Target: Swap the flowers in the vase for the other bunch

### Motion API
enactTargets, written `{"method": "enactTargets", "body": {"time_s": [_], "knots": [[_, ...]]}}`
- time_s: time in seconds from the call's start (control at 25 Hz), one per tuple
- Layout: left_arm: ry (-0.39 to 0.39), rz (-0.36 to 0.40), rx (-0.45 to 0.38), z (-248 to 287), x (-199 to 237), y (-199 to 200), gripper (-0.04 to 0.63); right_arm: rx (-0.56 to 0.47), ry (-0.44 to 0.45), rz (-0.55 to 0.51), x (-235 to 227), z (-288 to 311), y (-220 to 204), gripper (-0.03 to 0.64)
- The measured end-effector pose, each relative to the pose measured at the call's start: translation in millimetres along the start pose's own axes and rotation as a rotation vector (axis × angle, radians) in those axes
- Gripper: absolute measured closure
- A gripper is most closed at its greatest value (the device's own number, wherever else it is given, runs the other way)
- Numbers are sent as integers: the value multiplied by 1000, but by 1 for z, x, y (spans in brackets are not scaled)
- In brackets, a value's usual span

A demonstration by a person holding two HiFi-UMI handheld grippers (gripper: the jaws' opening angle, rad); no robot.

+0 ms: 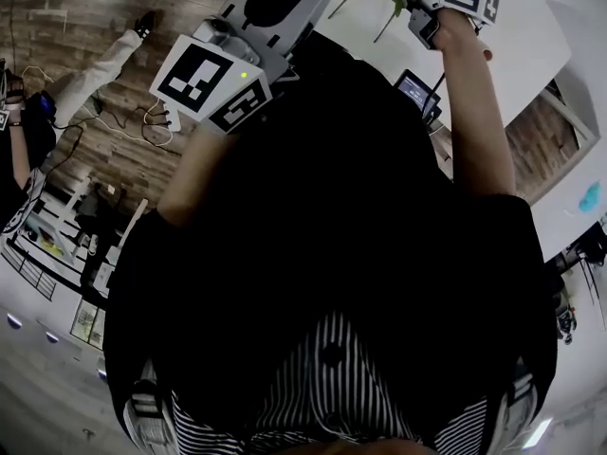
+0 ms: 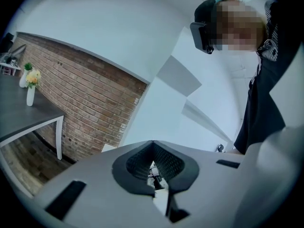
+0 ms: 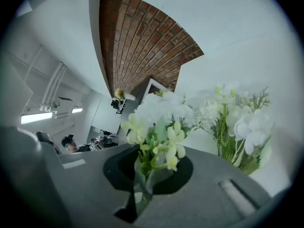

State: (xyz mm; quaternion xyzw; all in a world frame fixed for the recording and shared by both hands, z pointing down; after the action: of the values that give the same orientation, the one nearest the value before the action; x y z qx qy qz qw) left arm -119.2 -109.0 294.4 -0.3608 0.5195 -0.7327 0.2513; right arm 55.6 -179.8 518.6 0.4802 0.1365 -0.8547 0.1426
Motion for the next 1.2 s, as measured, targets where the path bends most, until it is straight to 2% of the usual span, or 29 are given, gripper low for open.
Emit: {"method": "enactTargets", "body": {"time_s": [0.12,0.32,0.52,0.6,0.72,0.8,0.96,1.04,1.12,1.2], "knots": [[-12,-16,-9,3,1,0,589,-23,-67,-52,-13,5,5,600],[-62,-27,8,15,-3,-5,589,17,-165,-164,-28,18,5,583],[-97,-28,13,31,-6,-7,589,34,-196,-192,-41,23,7,538],[-106,-29,16,33,-7,-8,589,37,-214,-214,-44,22,7,499],[-112,-30,20,33,-9,-8,589,25,-247,-247,-46,19,9,405],[-114,-28,21,33,-9,-8,589,12,-276,-272,-46,14,12,382],[-118,-24,19,36,-9,-7,589,-35,-350,-351,-36,-7,25,379],[-121,-23,18,37,-9,-7,589,-52,-356,-393,-28,-17,30,358],[-130,-19,17,39,-11,-7,589,-57,-347,-417,-20,-25,33,296],[-142,-13,18,42,-14,-6,589,-92,-347,-404,-18,-36,38,295]]}}
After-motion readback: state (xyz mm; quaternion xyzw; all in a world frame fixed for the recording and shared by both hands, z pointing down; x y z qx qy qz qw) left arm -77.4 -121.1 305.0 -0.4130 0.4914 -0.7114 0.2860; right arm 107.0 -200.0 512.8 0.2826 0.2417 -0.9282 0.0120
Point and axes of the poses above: the fingertips, and each gripper's own axes: z forward along the fingers, x to its left, y out of its top, the point moved 4 cm from there along -z, backward along the fingers, and after that the axes turned 11 degrees about z, right-handed, at the moved point
